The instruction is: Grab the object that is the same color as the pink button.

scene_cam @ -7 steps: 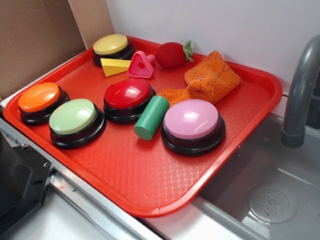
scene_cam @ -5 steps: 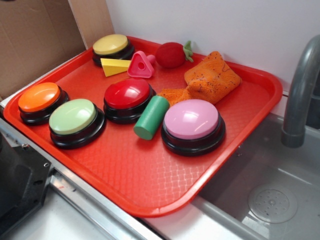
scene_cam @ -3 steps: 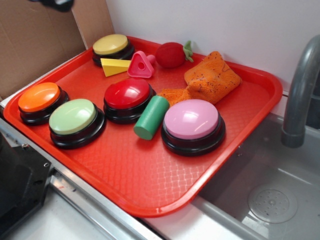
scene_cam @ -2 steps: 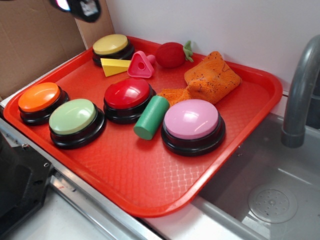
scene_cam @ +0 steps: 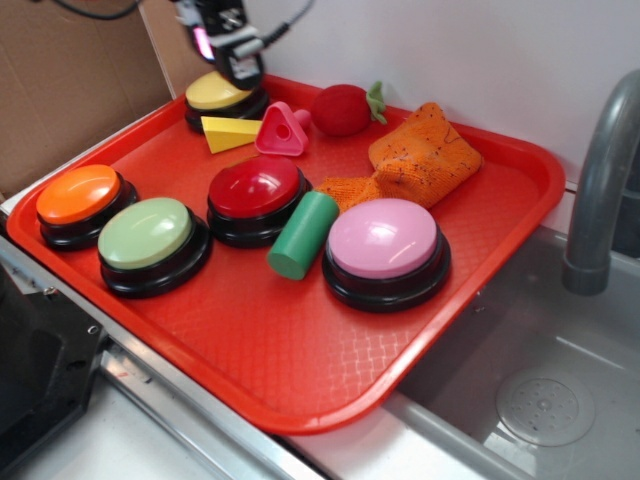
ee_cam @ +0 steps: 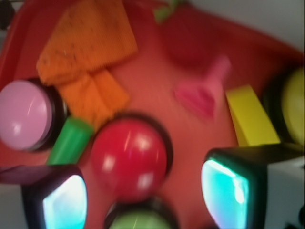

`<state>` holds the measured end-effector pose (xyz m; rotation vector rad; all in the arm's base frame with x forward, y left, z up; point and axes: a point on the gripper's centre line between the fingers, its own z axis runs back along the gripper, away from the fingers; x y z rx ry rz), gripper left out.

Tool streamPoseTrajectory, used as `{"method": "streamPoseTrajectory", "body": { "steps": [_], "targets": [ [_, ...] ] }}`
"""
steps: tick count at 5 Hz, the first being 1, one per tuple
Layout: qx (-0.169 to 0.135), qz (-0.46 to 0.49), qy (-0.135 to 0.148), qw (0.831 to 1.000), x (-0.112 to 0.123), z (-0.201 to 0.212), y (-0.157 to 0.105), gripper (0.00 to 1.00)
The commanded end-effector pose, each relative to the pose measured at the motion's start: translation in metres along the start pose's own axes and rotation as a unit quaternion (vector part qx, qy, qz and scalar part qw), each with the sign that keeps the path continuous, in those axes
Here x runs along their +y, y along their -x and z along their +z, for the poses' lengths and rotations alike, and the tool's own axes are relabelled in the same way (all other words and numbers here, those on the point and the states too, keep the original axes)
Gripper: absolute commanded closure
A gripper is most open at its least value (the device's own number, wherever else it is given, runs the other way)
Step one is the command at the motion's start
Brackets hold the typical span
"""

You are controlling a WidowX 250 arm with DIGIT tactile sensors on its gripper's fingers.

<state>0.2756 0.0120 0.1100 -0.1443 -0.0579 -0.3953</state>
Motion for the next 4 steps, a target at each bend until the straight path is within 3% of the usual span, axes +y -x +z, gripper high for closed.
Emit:
{"method": "streamPoseTrajectory", "body": {
  "steps": [1,2,4],
  "targets": [
    [-0.059,-0.112,0.053,0.991,0.038,-0.022,-0.046,0.0],
    [-0.063,-0.118,0.071,0.989,0.053,-0.028,-0.048,0.0],
    [-0.078,-0.214,0.1,0.968,0.056,-0.032,-0.03,0.0]
  ]
}}
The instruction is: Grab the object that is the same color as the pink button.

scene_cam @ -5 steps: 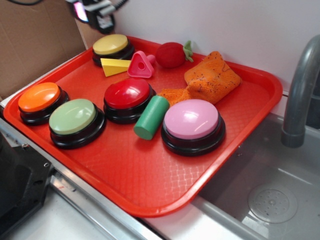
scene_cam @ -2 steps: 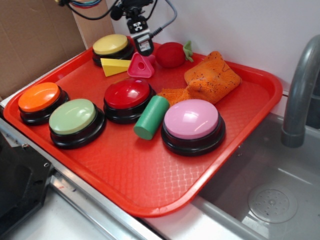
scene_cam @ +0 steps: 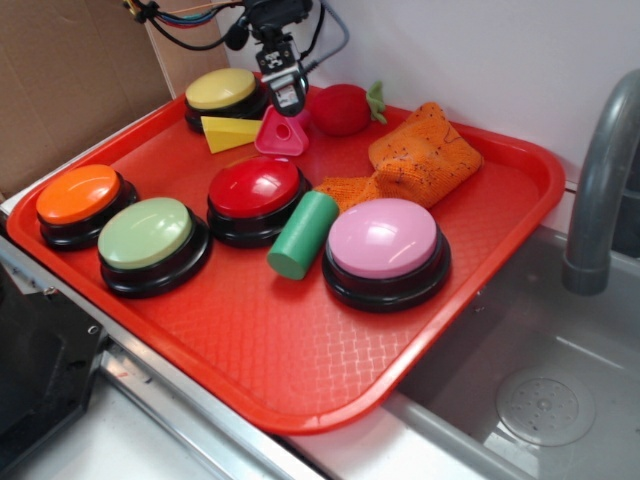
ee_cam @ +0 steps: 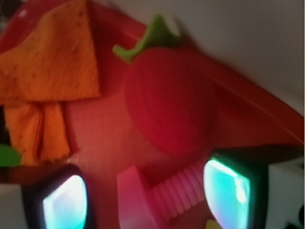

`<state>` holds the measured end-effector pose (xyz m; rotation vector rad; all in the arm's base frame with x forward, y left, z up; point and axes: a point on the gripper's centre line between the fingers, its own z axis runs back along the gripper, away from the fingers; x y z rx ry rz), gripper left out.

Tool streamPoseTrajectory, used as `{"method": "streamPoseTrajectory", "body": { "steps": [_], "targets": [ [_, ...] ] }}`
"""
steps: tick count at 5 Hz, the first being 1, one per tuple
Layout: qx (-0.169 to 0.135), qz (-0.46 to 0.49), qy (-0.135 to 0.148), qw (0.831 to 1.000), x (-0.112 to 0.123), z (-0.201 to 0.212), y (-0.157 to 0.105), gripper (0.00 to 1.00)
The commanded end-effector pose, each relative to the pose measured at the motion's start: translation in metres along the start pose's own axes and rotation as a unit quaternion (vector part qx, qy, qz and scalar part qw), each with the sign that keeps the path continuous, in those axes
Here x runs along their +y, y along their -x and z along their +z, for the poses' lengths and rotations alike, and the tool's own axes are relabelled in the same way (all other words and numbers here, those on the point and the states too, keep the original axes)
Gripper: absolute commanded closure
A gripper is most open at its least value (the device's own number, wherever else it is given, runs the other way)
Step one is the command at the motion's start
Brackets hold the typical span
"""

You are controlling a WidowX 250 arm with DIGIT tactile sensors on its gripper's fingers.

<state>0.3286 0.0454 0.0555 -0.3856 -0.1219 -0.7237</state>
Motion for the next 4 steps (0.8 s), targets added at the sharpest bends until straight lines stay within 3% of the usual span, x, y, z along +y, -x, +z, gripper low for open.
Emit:
{"method": "streamPoseTrajectory", "body": {
  "steps": [1,2,3,4],
  "targets": [
    [-0.022,-0.089,-0.01,0.996,-0.0078,0.0131,0.0068,0.0],
    [-0.026,-0.109,-0.021,0.994,-0.0076,0.0094,0.0122,0.0],
    [-0.028,-0.123,-0.029,0.992,-0.0079,0.0061,0.0128,0.88],
    [-0.04,-0.122,-0.04,0.991,-0.0084,0.0059,0.0127,1.0]
  ]
}}
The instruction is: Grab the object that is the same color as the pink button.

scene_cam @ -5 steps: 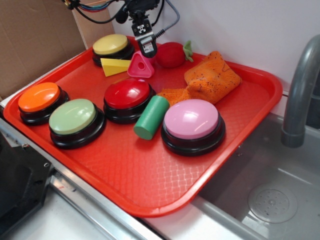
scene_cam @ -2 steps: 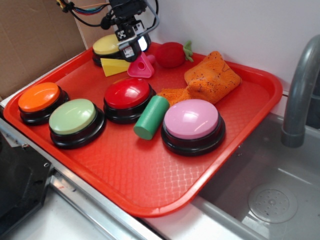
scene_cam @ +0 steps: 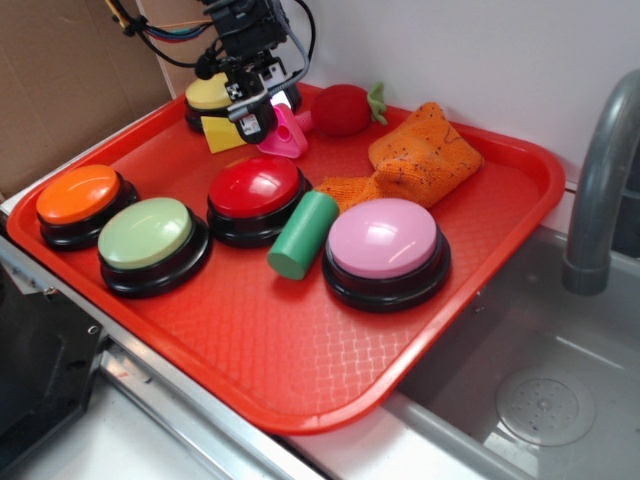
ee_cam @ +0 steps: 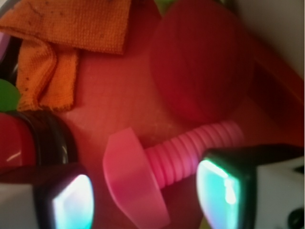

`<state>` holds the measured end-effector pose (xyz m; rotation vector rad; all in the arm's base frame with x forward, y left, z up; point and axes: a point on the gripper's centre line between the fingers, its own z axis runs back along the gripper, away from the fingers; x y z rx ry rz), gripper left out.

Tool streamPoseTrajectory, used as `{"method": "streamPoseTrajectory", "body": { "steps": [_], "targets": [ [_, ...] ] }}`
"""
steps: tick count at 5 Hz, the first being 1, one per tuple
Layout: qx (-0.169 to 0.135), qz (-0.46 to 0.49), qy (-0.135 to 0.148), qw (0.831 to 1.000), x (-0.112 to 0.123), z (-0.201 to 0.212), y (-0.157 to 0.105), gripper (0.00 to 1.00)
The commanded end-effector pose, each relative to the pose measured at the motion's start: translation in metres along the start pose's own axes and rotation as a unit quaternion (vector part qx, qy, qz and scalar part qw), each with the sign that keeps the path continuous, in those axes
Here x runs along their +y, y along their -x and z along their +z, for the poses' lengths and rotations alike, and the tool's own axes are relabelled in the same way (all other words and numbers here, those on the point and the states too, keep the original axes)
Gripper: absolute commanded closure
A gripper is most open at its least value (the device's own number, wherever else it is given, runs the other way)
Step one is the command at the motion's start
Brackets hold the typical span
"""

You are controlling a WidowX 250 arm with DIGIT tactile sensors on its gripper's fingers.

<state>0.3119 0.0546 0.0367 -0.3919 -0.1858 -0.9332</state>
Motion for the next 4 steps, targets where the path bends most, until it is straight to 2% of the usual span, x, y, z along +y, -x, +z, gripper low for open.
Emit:
{"method": "streamPoseTrajectory", "body": {
  "steps": [1,2,3,4],
  "targets": [
    [-0.02,-0.018,-0.046,0.999,-0.008,0.018,-0.016,1.0],
    [-0.024,0.001,-0.055,0.998,-0.009,0.021,-0.018,1.0],
    [-0.005,0.062,-0.076,0.995,-0.011,0.029,-0.022,1.0],
    [-0.006,0.152,-0.098,0.984,-0.022,0.05,-0.027,1.0]
  ]
}}
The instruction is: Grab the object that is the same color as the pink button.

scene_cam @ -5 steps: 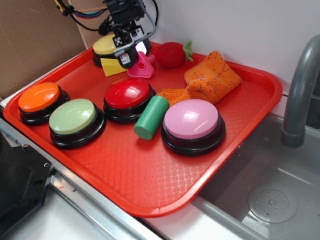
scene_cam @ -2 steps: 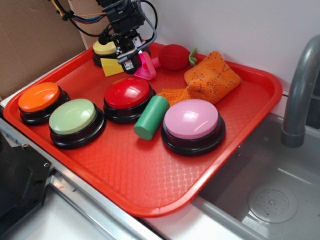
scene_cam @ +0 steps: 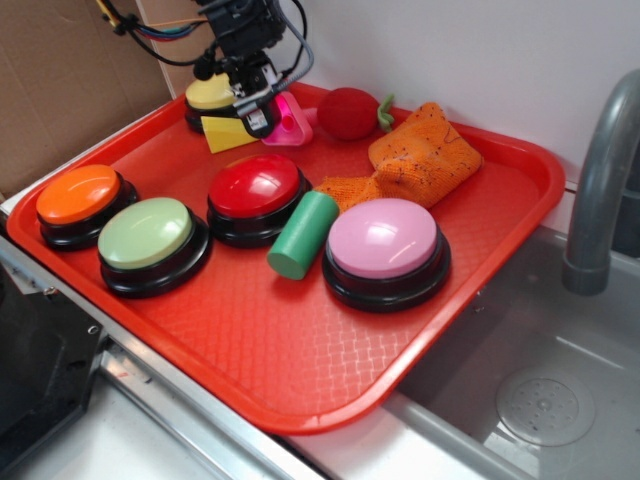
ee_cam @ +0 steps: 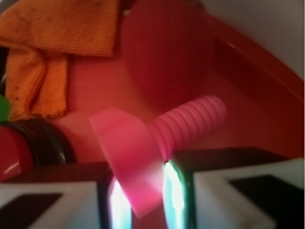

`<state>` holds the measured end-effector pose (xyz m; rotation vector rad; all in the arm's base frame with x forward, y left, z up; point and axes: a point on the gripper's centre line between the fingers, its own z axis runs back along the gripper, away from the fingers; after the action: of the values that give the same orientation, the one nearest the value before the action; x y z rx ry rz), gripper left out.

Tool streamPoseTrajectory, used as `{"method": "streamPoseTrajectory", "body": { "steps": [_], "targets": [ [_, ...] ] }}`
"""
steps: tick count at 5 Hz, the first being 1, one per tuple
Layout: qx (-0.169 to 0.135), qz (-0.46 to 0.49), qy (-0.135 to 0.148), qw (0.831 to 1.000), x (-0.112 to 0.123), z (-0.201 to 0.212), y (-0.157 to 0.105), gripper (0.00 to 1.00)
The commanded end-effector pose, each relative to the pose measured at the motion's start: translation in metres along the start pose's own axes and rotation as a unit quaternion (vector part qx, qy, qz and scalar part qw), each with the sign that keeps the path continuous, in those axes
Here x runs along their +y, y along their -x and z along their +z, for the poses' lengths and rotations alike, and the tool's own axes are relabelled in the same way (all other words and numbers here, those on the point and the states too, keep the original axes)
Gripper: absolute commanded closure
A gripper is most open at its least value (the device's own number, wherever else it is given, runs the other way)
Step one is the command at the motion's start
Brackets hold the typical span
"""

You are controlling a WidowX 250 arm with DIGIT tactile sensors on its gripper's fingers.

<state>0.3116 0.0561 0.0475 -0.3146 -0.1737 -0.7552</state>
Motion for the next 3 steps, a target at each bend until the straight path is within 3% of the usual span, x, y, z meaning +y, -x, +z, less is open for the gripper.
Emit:
{"method": "streamPoseTrajectory", "body": {
  "steps": [1,2,3],
  "targets": [
    [-0.032,0.183,-0.041,0.982,-0.036,0.067,-0.021,1.0],
    [0.022,0.31,-0.08,0.947,-0.053,0.083,-0.016,1.0],
    [0.05,0.425,-0.127,0.895,-0.072,0.084,-0.016,1.0]
  ]
}}
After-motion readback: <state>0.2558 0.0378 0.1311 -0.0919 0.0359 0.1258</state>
